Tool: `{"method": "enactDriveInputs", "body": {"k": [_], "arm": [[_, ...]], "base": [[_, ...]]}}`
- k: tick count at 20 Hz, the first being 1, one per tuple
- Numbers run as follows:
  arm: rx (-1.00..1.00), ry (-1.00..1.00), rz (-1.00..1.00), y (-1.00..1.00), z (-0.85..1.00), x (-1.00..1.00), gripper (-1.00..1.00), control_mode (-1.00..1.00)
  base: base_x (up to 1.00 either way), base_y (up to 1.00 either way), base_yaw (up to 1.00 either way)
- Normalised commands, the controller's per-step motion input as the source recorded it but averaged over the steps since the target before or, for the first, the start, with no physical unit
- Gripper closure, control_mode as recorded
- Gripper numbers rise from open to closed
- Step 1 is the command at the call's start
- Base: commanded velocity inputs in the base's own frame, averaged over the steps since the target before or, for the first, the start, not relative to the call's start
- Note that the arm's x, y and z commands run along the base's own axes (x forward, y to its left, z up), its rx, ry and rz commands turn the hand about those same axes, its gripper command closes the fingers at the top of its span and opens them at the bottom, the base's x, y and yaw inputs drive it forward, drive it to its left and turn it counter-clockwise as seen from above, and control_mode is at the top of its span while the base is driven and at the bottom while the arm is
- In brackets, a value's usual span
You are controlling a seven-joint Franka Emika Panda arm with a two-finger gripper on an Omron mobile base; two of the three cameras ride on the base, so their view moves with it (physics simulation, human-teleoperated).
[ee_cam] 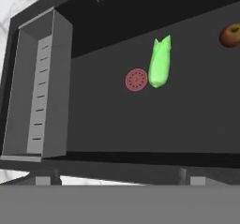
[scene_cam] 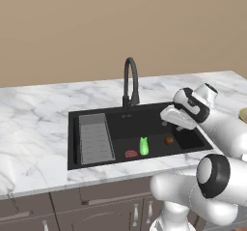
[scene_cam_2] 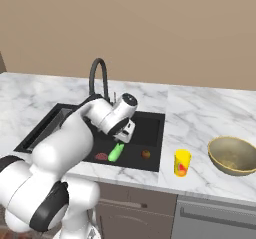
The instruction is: Remove the corn and apple from the sink. Then move the bowl and cup from the counter to the sink for washing.
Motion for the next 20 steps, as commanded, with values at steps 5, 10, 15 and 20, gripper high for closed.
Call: {"method": "enactDriveInputs", "body": {"k": [5,10,15,20], "arm": [[0.00,0.00,0.00,0.03,-0.38,0.15,-1.00,-1.00],[0.00,0.00,0.00,0.00,-0.30,0.14,-1.00,-1.00],[-0.02,0.00,0.00,0.05,-0.31,0.15,-1.00,-1.00],[-0.04,0.00,0.00,0.06,-0.31,0.13,-1.00,-1.00]], "base": [[0.00,0.00,0.00],[0.00,0.00,0.00],[0.00,0.00,0.00],[0.00,0.00,0.00]]}}
